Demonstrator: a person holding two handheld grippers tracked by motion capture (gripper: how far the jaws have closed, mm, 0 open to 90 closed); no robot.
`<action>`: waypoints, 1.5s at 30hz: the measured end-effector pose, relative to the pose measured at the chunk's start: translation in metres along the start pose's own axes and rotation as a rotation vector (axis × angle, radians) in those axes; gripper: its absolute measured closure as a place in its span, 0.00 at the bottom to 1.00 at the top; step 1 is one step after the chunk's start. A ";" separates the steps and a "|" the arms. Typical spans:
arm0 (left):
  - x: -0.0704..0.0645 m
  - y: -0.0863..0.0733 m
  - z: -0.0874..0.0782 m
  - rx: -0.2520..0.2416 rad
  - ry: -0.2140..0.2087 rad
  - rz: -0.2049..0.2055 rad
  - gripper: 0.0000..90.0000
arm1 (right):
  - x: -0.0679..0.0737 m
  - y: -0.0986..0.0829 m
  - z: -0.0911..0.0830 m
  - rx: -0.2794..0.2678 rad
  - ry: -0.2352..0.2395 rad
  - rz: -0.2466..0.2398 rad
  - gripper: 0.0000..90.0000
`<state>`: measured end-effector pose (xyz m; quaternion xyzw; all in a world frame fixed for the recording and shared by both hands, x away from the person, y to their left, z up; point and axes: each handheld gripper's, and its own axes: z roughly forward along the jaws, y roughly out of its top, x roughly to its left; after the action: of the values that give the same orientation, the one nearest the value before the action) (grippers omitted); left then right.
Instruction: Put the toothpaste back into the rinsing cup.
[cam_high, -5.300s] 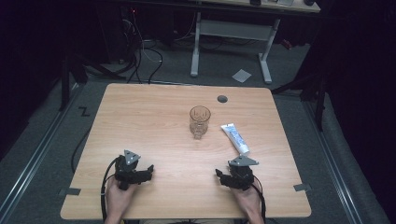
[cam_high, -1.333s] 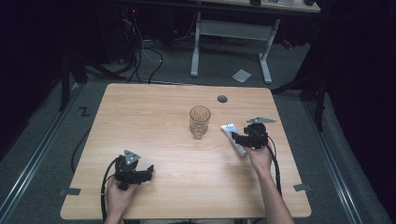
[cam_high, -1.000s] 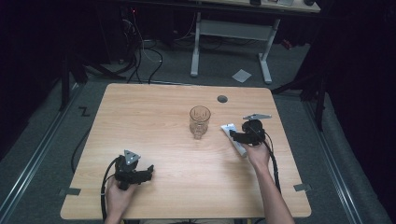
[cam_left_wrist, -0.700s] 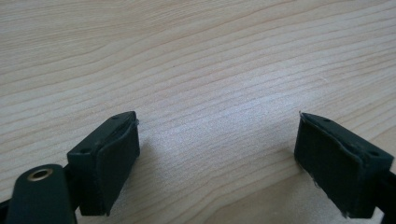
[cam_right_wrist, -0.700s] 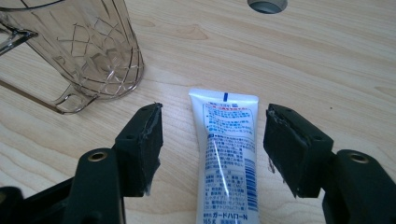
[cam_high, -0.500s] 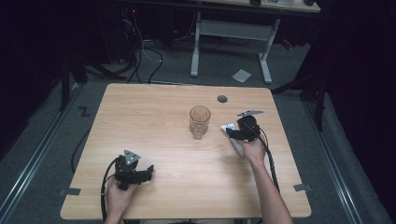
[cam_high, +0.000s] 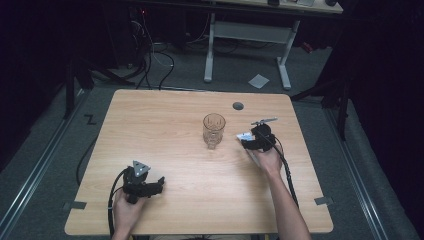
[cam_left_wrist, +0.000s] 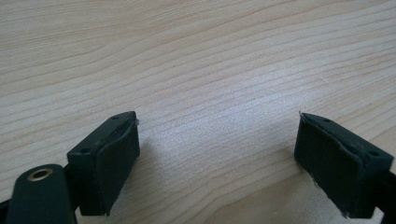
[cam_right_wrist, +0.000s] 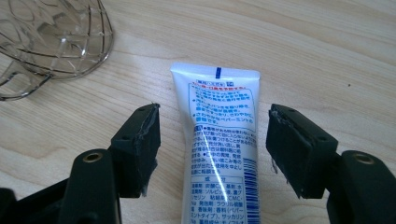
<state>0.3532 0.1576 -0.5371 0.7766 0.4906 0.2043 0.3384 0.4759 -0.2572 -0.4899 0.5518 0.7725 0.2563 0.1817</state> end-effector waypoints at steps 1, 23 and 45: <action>0.000 0.000 0.000 0.000 0.000 0.000 0.16 | 0.000 0.000 0.001 0.009 -0.003 0.002 0.39; 0.000 0.000 0.000 0.000 0.000 0.000 0.16 | 0.002 -0.001 0.018 0.099 -0.036 -0.022 0.43; 0.000 0.000 0.000 0.000 -0.001 0.000 0.16 | 0.005 0.004 0.015 0.155 -0.038 -0.075 0.67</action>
<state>0.3531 0.1577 -0.5371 0.7766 0.4905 0.2039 0.3388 0.4857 -0.2481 -0.4993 0.5395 0.8067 0.1782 0.1624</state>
